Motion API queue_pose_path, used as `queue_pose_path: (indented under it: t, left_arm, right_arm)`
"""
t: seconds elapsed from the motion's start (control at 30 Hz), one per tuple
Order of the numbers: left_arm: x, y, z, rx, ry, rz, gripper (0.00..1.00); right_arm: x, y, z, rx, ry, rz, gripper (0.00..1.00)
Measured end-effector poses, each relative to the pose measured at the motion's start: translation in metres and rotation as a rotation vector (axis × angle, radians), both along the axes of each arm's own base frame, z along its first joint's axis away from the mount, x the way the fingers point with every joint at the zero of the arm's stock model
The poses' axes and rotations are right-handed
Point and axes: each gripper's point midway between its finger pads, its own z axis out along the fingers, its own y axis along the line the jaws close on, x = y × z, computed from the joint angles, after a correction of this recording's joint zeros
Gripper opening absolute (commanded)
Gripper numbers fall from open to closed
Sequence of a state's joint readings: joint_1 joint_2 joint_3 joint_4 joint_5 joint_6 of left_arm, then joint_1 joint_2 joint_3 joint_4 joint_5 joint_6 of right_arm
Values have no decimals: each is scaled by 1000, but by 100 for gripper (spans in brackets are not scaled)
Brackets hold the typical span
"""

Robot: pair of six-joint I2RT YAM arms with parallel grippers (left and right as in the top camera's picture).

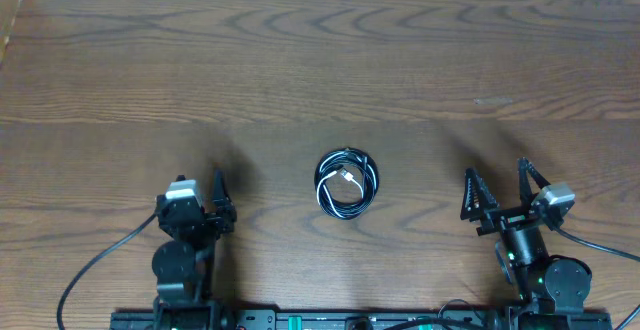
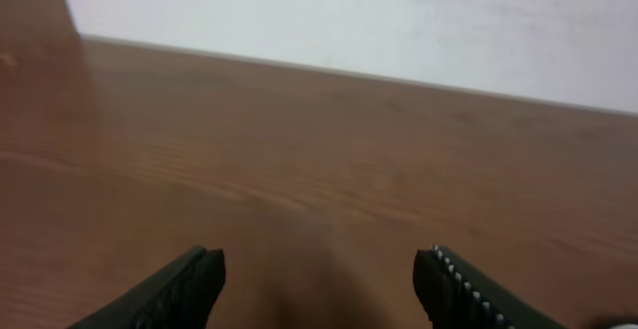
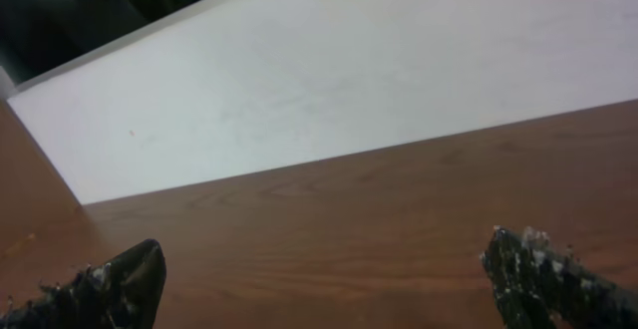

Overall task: Untangle cables
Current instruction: 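Move both grippers inward toward the coiled cable bundle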

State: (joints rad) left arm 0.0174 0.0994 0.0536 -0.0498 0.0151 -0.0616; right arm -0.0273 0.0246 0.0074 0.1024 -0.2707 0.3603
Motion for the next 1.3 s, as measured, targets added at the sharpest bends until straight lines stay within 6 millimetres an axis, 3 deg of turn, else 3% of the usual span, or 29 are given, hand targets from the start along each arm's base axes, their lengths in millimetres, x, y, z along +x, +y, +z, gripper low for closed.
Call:
queue_pose_path:
  t: [0.07, 0.17, 0.3, 0.4, 0.5, 0.7, 0.87, 0.93, 0.97, 1.1, 1.23, 1.3]
  left_arm:
    - [2, -5, 8, -23, 32, -27, 66]
    - [8, -11, 41, -43, 49, -57, 66]
    - [25, -20, 97, -82, 88, -106, 66]
    - [38, -31, 117, -112, 137, -162, 66]
    - [53, -42, 126, -139, 188, -223, 66]
    - [60, -58, 109, -195, 281, -304, 66]
    - [41, -69, 82, -254, 425, -346, 66]
    - [27, -71, 64, -282, 524, -348, 66]
    - [23, -72, 57, -290, 560, -348, 66]
    - [13, -76, 41, -303, 646, -354, 66]
    - [8, -99, 34, -260, 686, -431, 66]
    - [4, -114, 27, -213, 718, -475, 66]
  right_arm:
    - [1, -1, -1, 1, 14, -7, 99]
    - [4, -3, 5, 3, 38, -17, 99]
    - [13, -2, 38, 4, 60, -11, 99]
    - [23, 1, 55, 6, 122, 9, 99]
    - [39, 7, 57, -4, 268, 47, 99]
    - [69, 22, 21, -82, 653, 181, 99]
    - [96, 45, 6, -50, 750, 349, 99]
    - [106, 59, 7, -29, 721, 439, 77]
    - [108, 63, 5, -21, 719, 466, 71]
    - [104, 86, -24, -7, 830, 536, 73]
    - [83, 124, -63, -133, 959, 592, 82]
    - [72, 142, -73, -216, 974, 622, 82]
